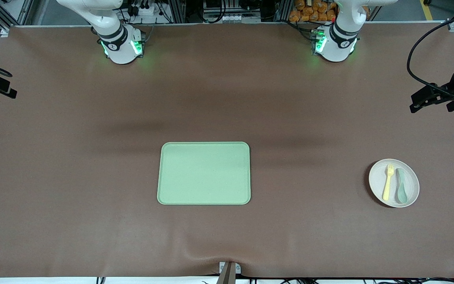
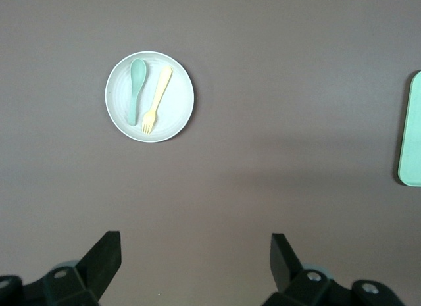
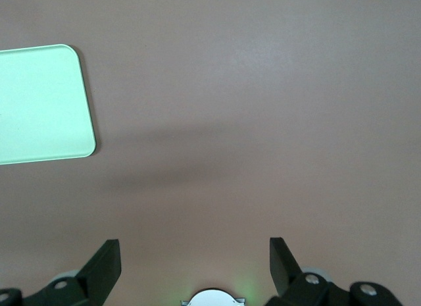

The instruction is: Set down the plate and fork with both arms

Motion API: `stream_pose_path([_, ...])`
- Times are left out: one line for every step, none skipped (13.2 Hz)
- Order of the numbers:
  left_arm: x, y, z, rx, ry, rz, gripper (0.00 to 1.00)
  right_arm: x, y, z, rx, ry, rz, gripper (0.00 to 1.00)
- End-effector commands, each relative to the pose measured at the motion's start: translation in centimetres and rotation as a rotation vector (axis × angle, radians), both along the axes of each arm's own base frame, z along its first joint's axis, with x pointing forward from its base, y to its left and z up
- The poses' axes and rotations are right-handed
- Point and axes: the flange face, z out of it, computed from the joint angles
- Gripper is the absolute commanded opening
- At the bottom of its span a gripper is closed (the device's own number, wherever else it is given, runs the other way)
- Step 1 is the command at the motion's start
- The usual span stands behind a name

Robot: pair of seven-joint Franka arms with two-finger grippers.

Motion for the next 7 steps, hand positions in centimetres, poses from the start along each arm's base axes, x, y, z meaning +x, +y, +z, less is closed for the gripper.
stream_pose_path([-0.1, -0.1, 0.3, -0.010, 0.005, 0.012, 1.00, -0.4, 0.2, 0.3, -0.013, -0.004, -0.002, 1.00])
stream_pose_path([-0.1, -0.1, 0.2, -0.010, 0.007, 0.012, 1.00, -0.4, 0.2, 0.3, -0.013, -0.004, -0.002, 1.00])
stream_pose_path([0.0, -0.1, 0.1, -0.010, 0.010, 0.012, 1.00, -0.4, 0.2, 0.3, -0.013, -0.004, -0.001, 1.00])
stream_pose_path([0.0, -0.1, 0.0, -0.011, 0.013, 0.012, 1.00, -0.4, 0.2, 0.3, -0.013, -0.004, -0.001, 1.00])
stream_pose_path([0.1, 0.4, -0.3, -0.011, 0.019, 0.018, 1.00, -0.4, 0.2, 0.3, -0.013, -0.004, -0.002, 1.00])
stream_pose_path([0.1, 0.9, -0.4, -0.009, 0.021, 0.024, 1.00, -0.4, 0.2, 0.3, -0.013, -0.004, -0.002, 1.00])
stream_pose_path([0.1, 1.0, -0.5, -0.009, 0.030, 0.023, 1.00, -0.4, 0.2, 0.3, -0.013, -0.004, -0.001, 1.00])
